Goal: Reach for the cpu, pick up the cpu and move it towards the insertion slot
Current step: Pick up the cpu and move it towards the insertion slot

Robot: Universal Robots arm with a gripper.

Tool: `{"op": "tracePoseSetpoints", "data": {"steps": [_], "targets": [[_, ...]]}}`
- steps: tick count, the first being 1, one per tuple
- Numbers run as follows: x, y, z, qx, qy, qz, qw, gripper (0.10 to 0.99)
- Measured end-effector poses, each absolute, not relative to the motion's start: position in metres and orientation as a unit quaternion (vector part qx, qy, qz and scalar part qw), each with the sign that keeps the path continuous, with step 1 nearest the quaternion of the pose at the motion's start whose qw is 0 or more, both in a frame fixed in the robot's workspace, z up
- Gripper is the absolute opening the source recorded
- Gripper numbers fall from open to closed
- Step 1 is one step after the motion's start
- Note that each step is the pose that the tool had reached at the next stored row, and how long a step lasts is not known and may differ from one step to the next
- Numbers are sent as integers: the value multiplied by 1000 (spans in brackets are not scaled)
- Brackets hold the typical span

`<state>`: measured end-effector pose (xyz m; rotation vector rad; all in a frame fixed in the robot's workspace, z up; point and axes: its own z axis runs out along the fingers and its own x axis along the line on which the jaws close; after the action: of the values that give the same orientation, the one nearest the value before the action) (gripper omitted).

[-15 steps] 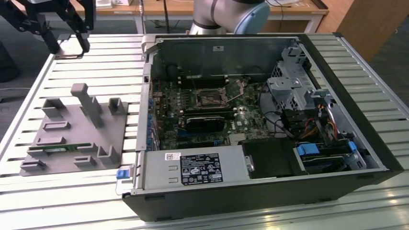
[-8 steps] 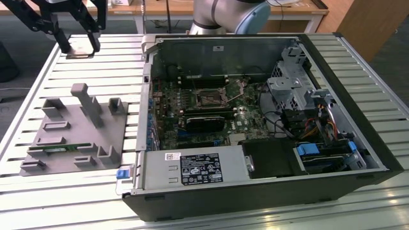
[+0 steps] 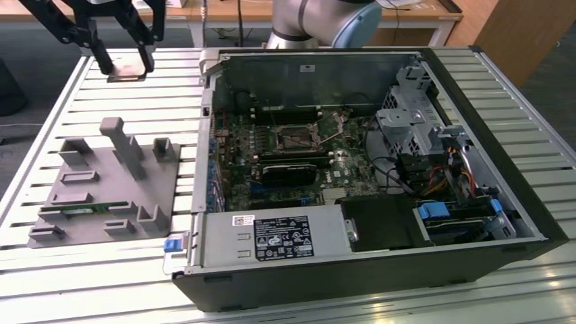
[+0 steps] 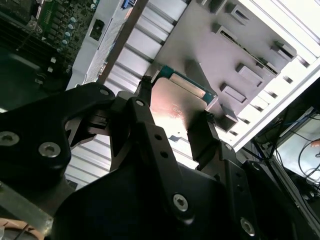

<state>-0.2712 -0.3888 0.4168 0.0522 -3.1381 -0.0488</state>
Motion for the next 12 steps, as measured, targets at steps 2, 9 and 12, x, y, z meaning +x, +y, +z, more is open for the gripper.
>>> {"op": "tracePoseSetpoints", "data": {"steps": [2,9,12], "targets": [[-267,-389,417,17,-1000,-16,1,541],[-252,-385,417,17,-1000,-16,1,541],[-245,-381,417,17,-1000,-16,1,541]]}}
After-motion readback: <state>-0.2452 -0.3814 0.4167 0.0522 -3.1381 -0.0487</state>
